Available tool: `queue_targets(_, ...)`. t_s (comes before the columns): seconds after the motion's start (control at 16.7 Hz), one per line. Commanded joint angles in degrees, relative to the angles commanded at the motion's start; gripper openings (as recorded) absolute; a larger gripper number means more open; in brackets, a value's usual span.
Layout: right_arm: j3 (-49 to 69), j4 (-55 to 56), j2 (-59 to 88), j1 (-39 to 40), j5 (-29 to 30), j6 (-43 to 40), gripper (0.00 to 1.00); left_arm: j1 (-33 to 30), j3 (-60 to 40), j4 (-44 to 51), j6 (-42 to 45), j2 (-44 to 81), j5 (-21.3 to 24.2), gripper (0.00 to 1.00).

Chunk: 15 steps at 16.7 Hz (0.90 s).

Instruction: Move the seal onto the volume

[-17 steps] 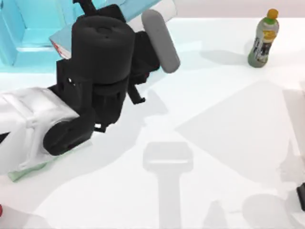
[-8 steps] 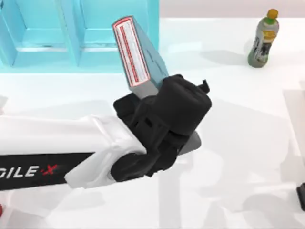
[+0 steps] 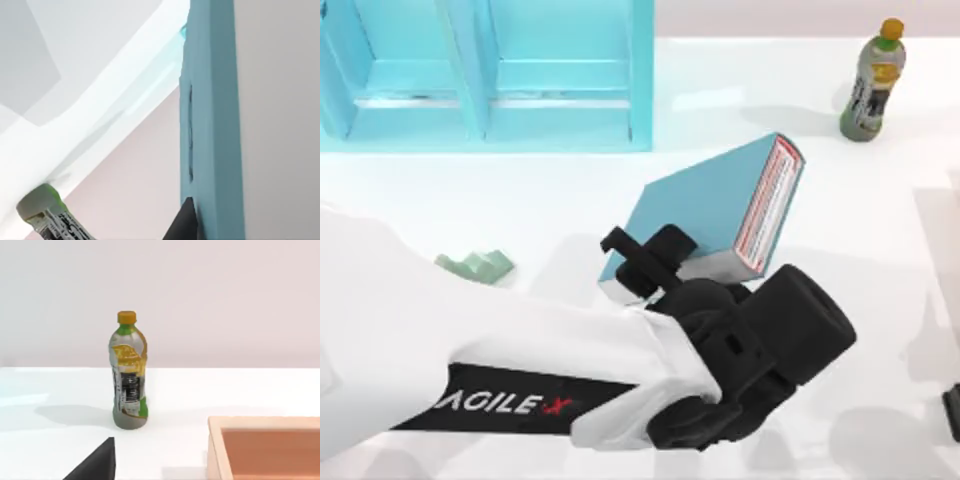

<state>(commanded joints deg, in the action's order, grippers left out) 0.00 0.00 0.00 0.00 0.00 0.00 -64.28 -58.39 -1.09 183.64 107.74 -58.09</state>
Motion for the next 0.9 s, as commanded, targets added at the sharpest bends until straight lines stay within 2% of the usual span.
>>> queue_targets(0.24, 0.0, 0.0, 0.0, 0.0, 0.0, 0.0, 1.0, -3.5, -2.7, 0.5, 21.7, 3.7, -5.6, 0.0)
queue_targets(0.42, 0.0, 0.0, 0.0, 0.0, 0.0, 0.0, 1.0, -5.4, -4.5, 0.3, 33.3, 5.4, -9.1, 0.0)
queue_targets(0.6, 0.0, 0.0, 0.0, 0.0, 0.0, 0.0, 1.0, -6.5, -5.8, 0.0, 40.0, 6.3, -11.4, 0.0)
queue_targets(0.9, 0.0, 0.0, 0.0, 0.0, 0.0, 0.0, 1.0, -6.7, -6.0, -0.1, 41.3, 6.4, -11.9, 0.0)
